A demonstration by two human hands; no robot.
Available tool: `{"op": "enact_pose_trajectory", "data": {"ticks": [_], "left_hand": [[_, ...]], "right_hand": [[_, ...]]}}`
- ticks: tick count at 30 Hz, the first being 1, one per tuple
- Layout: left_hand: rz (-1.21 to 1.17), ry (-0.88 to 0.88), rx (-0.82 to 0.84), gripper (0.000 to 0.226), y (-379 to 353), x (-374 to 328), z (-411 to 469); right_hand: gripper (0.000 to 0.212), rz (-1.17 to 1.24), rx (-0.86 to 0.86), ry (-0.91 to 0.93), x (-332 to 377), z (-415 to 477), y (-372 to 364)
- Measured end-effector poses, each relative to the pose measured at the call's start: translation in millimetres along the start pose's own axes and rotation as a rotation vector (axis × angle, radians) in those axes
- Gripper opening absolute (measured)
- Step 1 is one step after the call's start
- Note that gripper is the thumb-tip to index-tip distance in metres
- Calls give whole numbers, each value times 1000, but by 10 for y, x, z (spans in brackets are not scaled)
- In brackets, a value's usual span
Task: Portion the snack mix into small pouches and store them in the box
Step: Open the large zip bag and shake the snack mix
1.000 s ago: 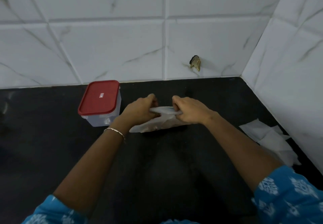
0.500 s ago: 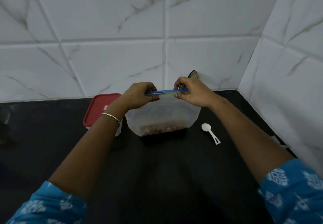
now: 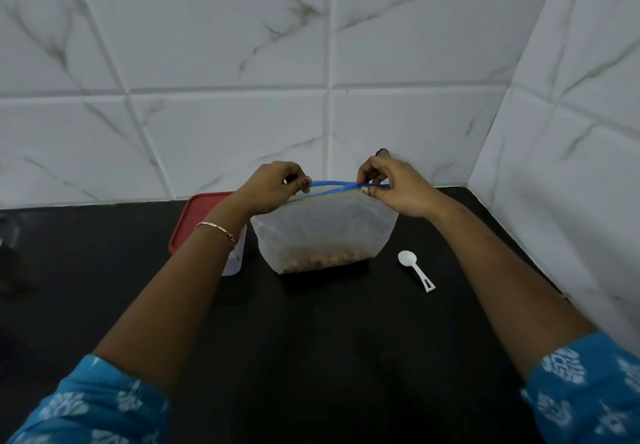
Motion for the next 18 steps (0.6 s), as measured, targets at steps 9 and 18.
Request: {"op": "enact_pose_trajectory", "data": {"ticks": [9, 18], "left_hand": [[-54, -87, -97, 3, -109, -22, -32], [141, -160, 33, 10, -156, -61, -32]], "right_hand": [[32, -32, 177, -77, 39, -74, -6], [20, -438, 106, -135, 112, -18, -143]]}}
Point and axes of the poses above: each hand's wrist, its own z-axis towards the middle knuckle, its own y-axis out of the back of the hand, x = y × z, the point moved 2 cm from there along z, towards the middle knuckle, and after that the axes turned 13 degrees about -z, right-handed, at the moved point
